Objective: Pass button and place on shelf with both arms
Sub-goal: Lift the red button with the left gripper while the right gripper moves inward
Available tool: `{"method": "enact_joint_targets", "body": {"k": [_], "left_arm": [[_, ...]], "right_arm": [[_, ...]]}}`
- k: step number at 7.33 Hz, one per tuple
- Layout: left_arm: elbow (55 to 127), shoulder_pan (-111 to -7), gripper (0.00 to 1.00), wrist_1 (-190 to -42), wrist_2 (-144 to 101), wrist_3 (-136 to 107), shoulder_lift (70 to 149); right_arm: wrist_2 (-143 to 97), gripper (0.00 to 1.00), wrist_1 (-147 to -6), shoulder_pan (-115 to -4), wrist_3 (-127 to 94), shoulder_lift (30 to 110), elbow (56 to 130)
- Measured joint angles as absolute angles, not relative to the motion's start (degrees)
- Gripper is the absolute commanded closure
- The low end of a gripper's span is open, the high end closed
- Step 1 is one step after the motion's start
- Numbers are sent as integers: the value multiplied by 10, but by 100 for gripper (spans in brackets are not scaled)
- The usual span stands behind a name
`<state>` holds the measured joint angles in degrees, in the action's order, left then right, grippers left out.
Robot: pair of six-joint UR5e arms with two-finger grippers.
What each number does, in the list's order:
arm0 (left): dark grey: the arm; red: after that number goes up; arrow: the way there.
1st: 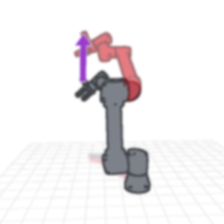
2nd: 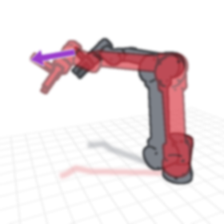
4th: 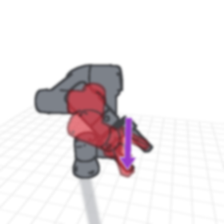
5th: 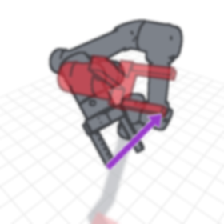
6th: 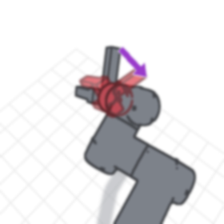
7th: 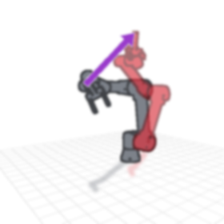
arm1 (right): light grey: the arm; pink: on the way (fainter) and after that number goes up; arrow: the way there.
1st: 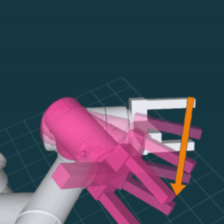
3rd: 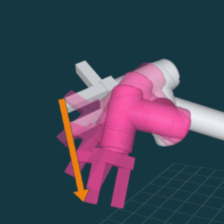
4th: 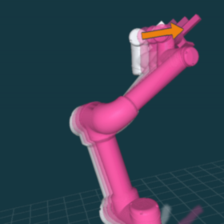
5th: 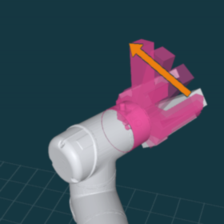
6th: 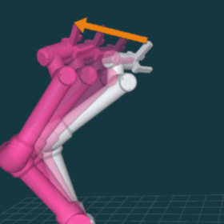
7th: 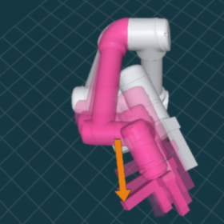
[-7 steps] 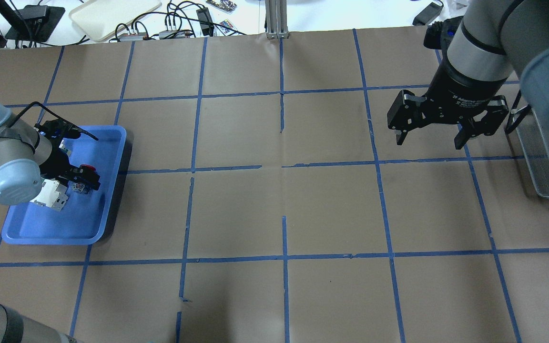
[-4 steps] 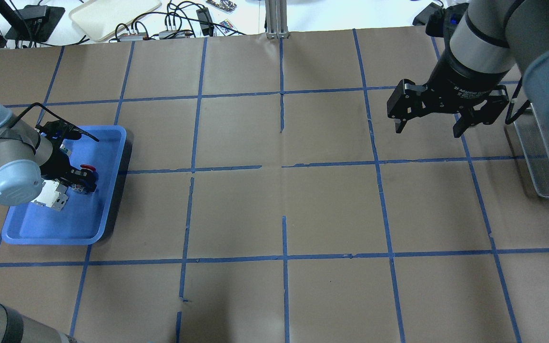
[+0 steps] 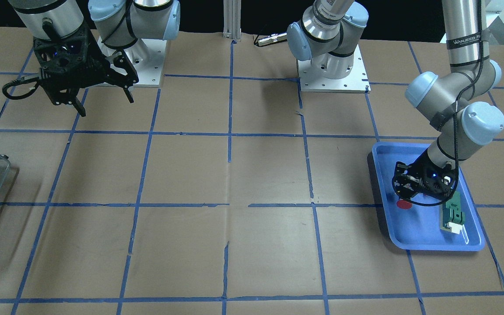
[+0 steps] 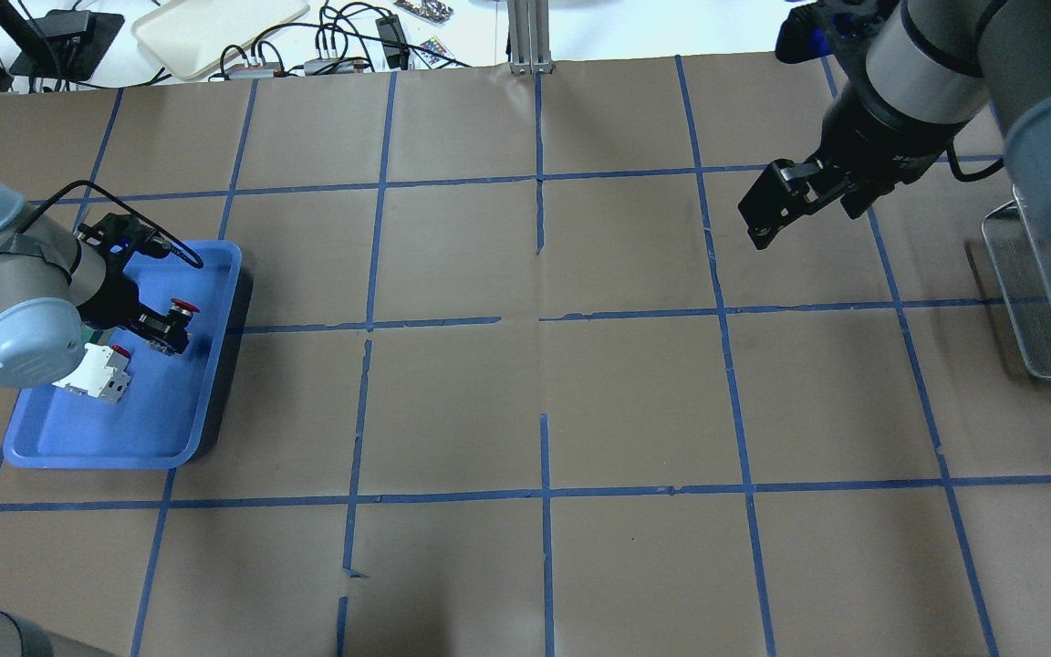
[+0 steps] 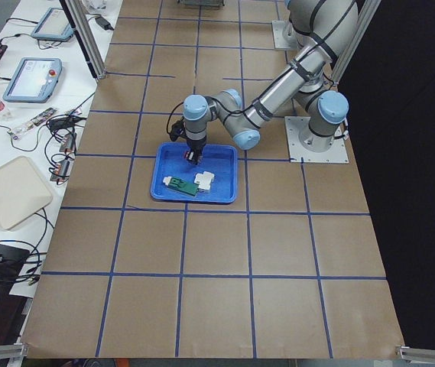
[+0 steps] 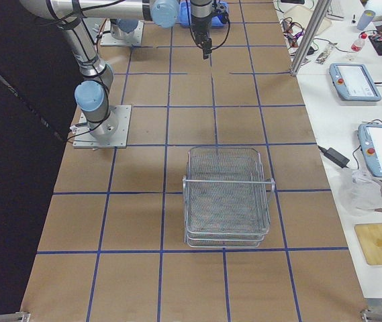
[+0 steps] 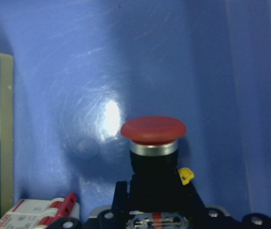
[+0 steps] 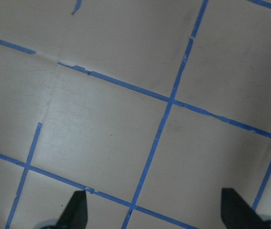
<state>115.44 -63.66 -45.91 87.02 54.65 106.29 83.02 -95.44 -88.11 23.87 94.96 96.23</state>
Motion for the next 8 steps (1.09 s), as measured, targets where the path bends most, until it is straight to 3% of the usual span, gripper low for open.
{"method": "enact_joint_targets", "body": {"k": [4,8], "left_arm": [[1065,-783,100,-606,827,602,999],[985,-941,100,-740,803,652,970]], "right_arm": [[748,0,-970,-876,385,948,966],[652,0,-966,-795,633,928,980]]}}
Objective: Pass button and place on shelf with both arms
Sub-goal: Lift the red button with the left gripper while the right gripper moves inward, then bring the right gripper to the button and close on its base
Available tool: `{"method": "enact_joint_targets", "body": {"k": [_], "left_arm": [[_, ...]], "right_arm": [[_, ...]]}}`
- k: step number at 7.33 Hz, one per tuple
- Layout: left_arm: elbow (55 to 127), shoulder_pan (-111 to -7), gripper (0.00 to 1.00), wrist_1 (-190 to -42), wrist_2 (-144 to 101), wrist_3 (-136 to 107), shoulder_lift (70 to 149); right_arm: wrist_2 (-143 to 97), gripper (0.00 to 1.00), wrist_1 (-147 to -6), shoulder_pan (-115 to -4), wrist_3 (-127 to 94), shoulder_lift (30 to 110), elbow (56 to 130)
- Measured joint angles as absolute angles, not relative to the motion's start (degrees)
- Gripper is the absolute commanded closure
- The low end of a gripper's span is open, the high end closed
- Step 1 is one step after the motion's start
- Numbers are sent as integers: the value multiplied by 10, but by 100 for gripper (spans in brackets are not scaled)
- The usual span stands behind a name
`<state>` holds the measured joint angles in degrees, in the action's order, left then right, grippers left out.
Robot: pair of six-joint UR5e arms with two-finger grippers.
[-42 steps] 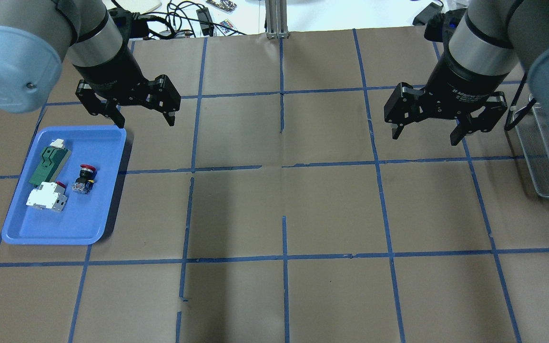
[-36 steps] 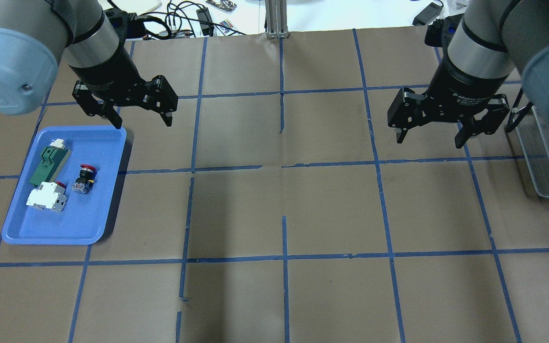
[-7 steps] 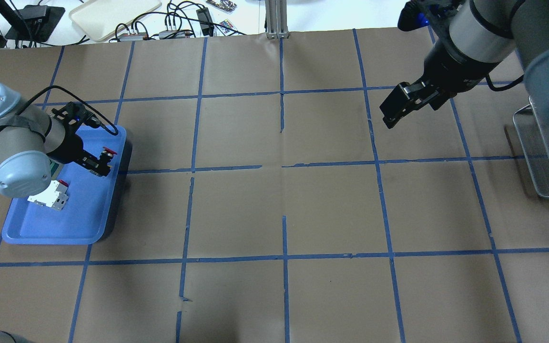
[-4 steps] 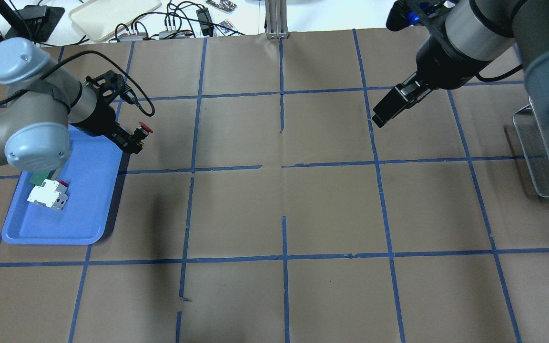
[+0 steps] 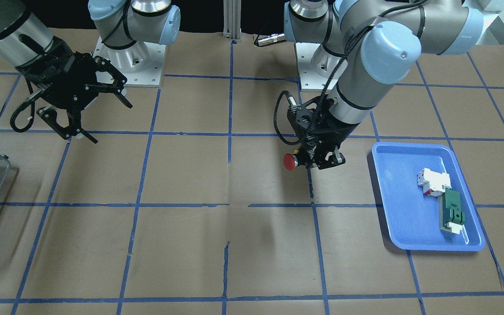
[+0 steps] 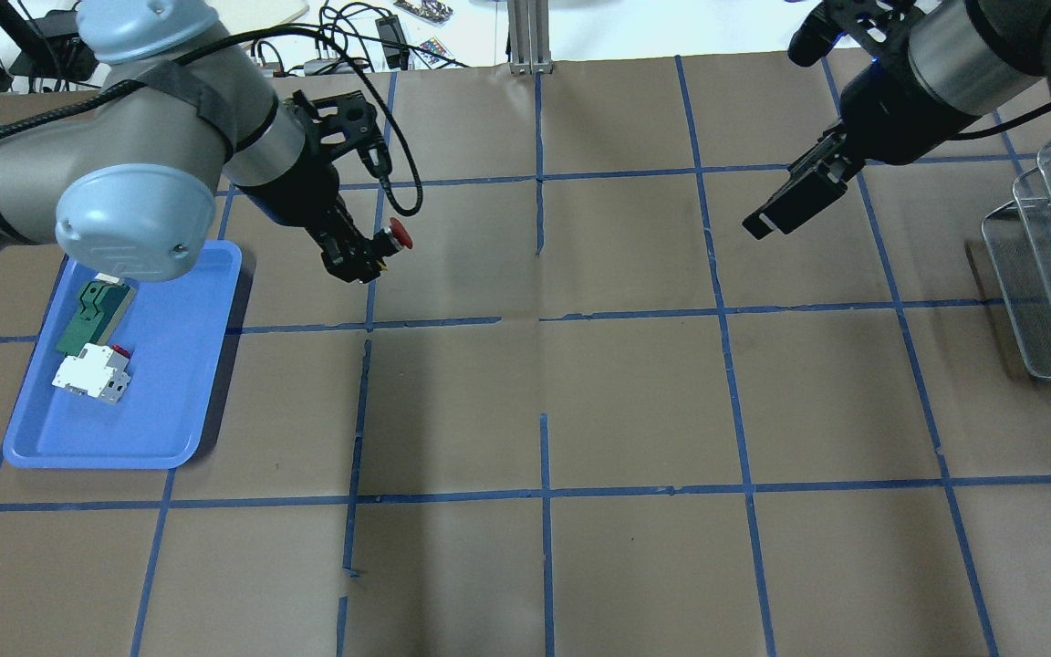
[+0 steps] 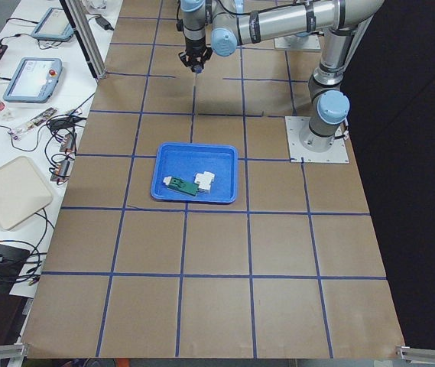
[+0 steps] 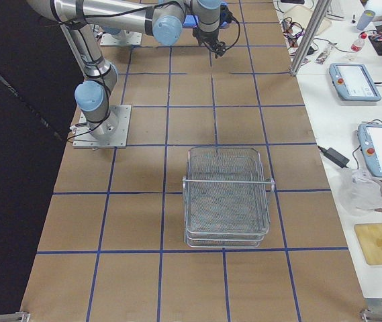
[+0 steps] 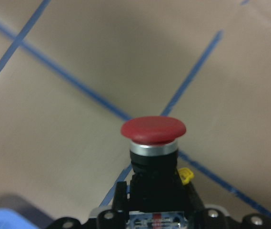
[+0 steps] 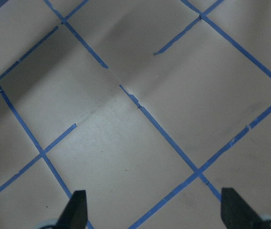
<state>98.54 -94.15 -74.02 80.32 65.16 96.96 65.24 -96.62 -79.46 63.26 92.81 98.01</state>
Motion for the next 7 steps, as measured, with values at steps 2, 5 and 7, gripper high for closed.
{"method": "enact_joint_targets", "body": {"k": [2,5,7], "left_arm": [[974,-996,100,-739,783,668,965],[953,-1037,100,-733,703,710,963],[951,-1050,100,-724,677,743,960]], "right_arm": [[619,0,-966,-783,757,925,981],[572,0,-968,-771,858,889,980],[533,0,-964,-771,903,880,983]]}}
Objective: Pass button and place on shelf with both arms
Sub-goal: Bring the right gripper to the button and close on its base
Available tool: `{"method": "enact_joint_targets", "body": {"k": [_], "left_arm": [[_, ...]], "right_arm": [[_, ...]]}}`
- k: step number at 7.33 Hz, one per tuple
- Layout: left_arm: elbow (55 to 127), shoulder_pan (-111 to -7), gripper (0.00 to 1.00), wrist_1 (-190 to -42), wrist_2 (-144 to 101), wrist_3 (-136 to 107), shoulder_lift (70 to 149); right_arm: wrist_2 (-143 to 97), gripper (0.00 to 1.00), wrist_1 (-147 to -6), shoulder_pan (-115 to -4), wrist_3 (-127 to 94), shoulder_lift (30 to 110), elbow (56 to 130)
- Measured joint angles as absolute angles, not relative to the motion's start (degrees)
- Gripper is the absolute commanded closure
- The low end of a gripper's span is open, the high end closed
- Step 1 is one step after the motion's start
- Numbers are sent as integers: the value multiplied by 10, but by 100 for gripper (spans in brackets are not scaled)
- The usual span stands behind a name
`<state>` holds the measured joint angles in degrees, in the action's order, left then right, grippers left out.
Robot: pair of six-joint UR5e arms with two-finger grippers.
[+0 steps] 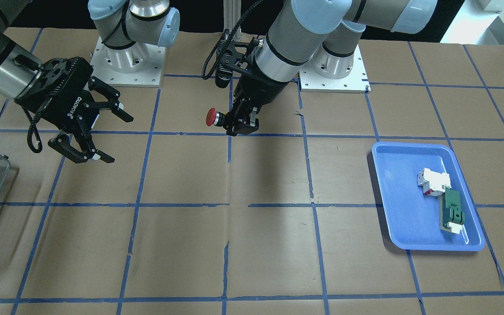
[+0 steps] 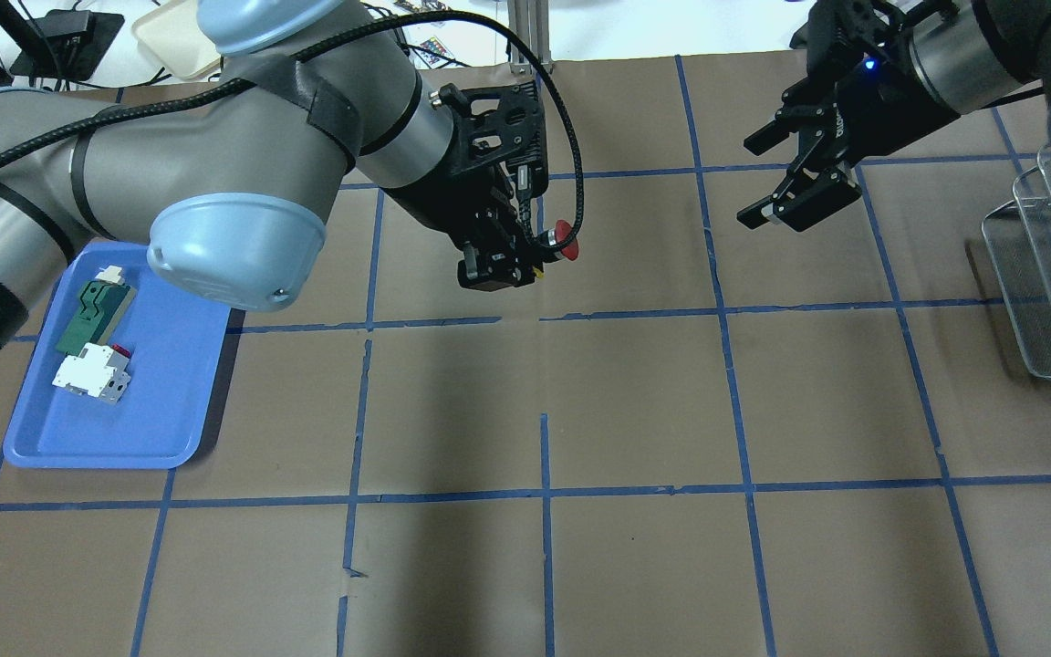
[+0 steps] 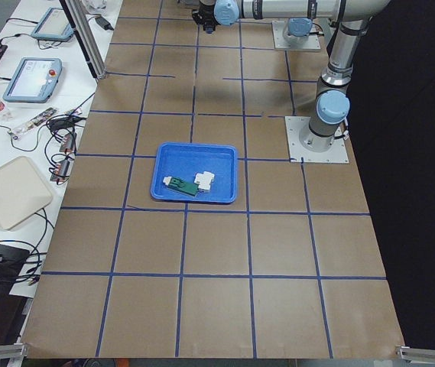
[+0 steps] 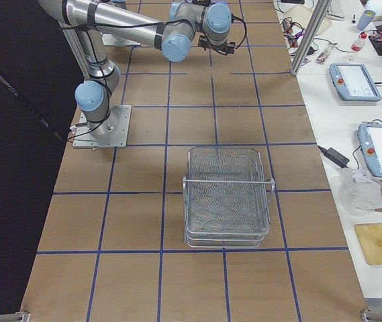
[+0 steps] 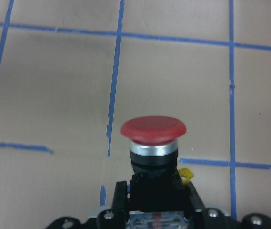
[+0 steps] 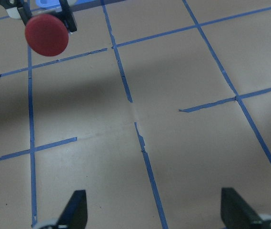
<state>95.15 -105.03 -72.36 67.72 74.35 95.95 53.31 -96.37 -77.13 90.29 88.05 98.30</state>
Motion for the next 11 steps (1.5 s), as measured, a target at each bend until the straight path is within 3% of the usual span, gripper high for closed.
{"method": "enact_joint_targets", "body": {"k": [11], "left_arm": [[952,-1101,100,-668,663,765,961]], "right_arm": [[405,0,-895,-803,986,957,1071]]}}
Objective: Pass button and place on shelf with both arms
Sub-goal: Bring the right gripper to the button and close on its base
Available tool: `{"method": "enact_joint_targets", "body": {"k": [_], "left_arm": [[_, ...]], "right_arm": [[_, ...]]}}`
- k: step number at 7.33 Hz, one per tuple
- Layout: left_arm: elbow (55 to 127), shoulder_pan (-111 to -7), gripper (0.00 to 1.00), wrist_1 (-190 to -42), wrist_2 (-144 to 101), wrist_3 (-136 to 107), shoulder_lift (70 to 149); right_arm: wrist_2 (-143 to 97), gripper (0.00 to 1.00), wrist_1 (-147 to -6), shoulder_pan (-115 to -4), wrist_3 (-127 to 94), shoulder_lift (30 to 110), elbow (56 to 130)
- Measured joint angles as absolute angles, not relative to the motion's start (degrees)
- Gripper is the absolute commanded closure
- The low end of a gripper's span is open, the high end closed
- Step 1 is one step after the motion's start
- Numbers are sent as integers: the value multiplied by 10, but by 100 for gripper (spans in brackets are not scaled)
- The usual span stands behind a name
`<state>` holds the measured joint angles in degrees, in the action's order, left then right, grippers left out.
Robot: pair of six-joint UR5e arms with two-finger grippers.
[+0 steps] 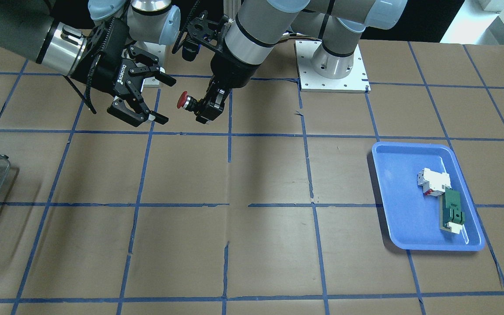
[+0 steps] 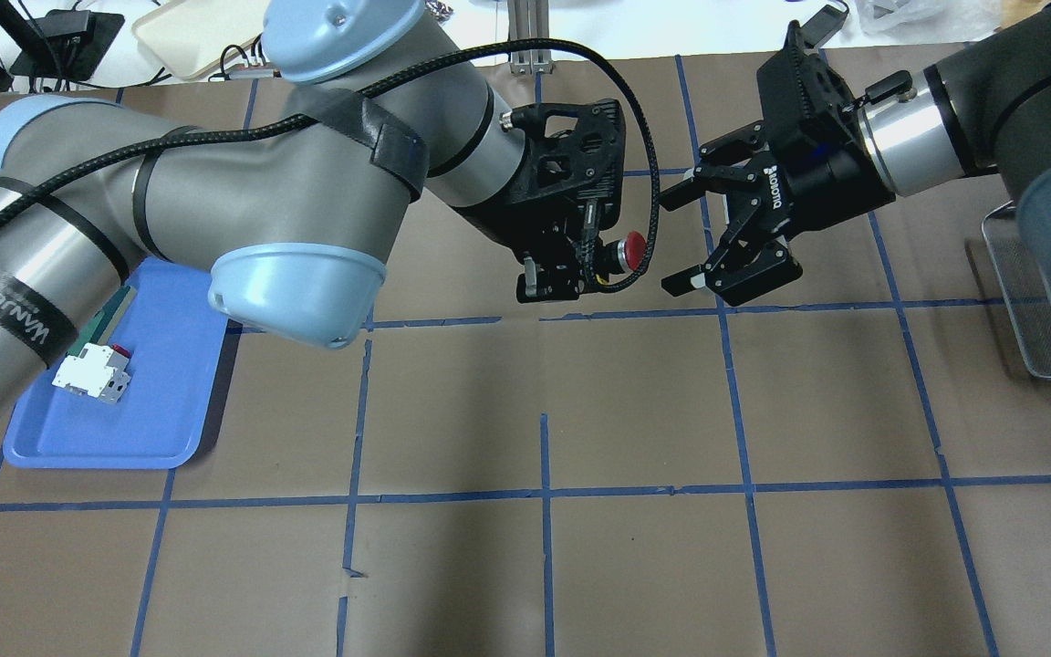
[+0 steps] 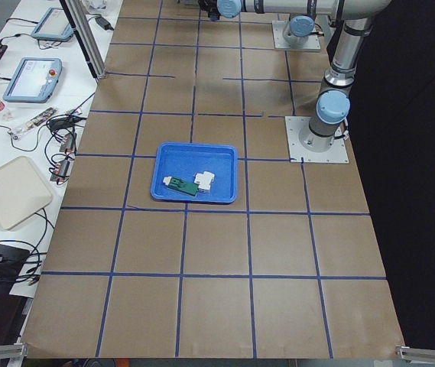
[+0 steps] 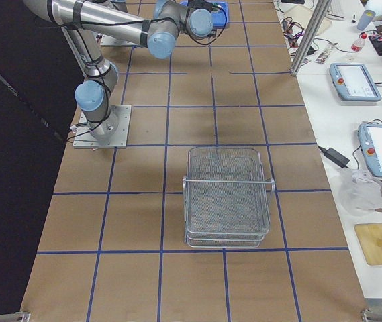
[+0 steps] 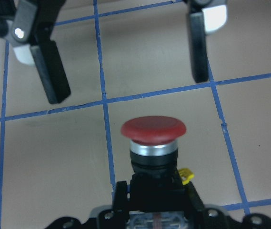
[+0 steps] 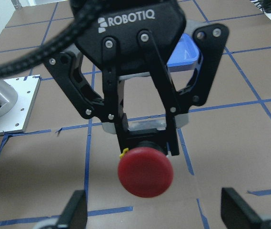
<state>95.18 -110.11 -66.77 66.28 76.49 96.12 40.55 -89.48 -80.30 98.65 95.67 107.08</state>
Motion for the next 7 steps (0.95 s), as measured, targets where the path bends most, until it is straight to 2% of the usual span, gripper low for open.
{"method": "enact_joint_targets", "body": {"k": [7], "left_arm": [[952,-1103,100,-650,662,704,951]], "right_arm": [[370,0,-924,-819,986,964,1080]]}}
